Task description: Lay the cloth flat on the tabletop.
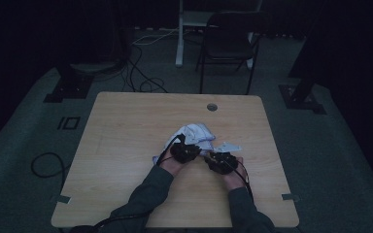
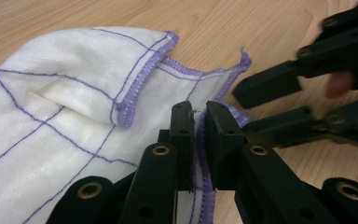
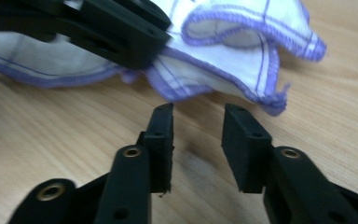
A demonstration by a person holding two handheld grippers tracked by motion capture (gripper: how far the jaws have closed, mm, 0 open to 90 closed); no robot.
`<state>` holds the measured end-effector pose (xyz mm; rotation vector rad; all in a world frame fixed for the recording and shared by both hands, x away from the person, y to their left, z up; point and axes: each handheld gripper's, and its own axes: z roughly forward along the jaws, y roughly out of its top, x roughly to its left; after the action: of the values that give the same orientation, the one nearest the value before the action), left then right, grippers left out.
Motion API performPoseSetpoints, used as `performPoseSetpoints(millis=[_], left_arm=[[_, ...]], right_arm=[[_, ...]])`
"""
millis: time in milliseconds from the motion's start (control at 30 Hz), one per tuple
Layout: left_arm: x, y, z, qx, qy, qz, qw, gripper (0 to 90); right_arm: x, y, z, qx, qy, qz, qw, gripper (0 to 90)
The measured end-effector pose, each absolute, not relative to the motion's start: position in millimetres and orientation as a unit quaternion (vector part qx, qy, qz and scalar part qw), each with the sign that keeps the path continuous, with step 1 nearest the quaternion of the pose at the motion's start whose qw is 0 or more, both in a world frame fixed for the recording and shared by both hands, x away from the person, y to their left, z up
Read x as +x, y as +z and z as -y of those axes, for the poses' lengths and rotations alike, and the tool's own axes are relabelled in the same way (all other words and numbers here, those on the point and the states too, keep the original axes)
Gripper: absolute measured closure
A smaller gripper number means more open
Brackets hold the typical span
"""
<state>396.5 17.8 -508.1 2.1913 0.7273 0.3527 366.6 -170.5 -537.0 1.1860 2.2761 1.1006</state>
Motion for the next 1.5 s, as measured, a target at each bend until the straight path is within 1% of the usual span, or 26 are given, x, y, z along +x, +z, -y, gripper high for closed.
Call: performPoseSetpoints(millis=[33, 100, 200, 233, 267, 400, 600, 633, 733, 800, 1033, 1233, 1400, 1500], left_arm=[[397, -508, -17, 0.864, 0.139, -0.285, 0.39, 80.3], [397, -508, -15, 0.866, 0.14, -0.284, 0.387, 78.1], [398, -510, -13, 0.867, 0.139, -0.282, 0.386, 76.1], [398, -510, -13, 0.867, 0.139, -0.282, 0.386, 76.1], [398, -513, -9, 0.87, 0.137, -0.28, 0.381, 75.2], [400, -518, -1, 0.876, 0.133, -0.275, 0.373, 69.6], [402, -525, 12, 0.884, 0.132, -0.272, 0.357, 62.6], [404, -527, 13, 0.886, 0.133, -0.273, 0.351, 63.6], [407, -530, 12, 0.885, 0.134, -0.286, 0.341, 80.4], [407, -530, 11, 0.883, 0.134, -0.289, 0.344, 85.7], [408, -516, 3, 0.871, 0.15, -0.296, 0.361, 87.0], [408, -504, -7, 0.859, 0.161, -0.305, 0.379, 87.1], [411, -493, -20, 0.847, 0.169, -0.317, 0.393, 87.4], [415, -484, -37, 0.835, 0.182, -0.332, 0.401, 87.6]], right_arm=[[368, -539, 172, 0.421, 0.386, -0.803, 0.168, 61.1], [370, -540, 174, 0.427, 0.378, -0.803, 0.171, 61.0], [372, -541, 177, 0.432, 0.377, -0.8, 0.177, 63.4], [373, -541, 178, 0.437, 0.37, -0.799, 0.182, 65.4], [378, -540, 180, 0.448, 0.359, -0.795, 0.198, 69.4], [382, -534, 181, 0.449, 0.367, -0.787, 0.21, 71.7], [387, -533, 180, 0.456, 0.364, -0.785, 0.209, 72.5], [387, -533, 180, 0.455, 0.365, -0.785, 0.209, 72.7], [386, -531, 180, 0.452, 0.362, -0.787, 0.213, 72.9], [384, -530, 180, 0.451, 0.361, -0.788, 0.214, 72.7], [370, -534, 173, 0.432, 0.366, -0.798, 0.203, 72.3], [371, -539, 159, 0.418, 0.367, -0.808, 0.196, 71.7], [375, -541, 148, 0.404, 0.36, -0.818, 0.195, 73.0], [375, -543, 147, 0.398, 0.356, -0.822, 0.197, 76.1]])
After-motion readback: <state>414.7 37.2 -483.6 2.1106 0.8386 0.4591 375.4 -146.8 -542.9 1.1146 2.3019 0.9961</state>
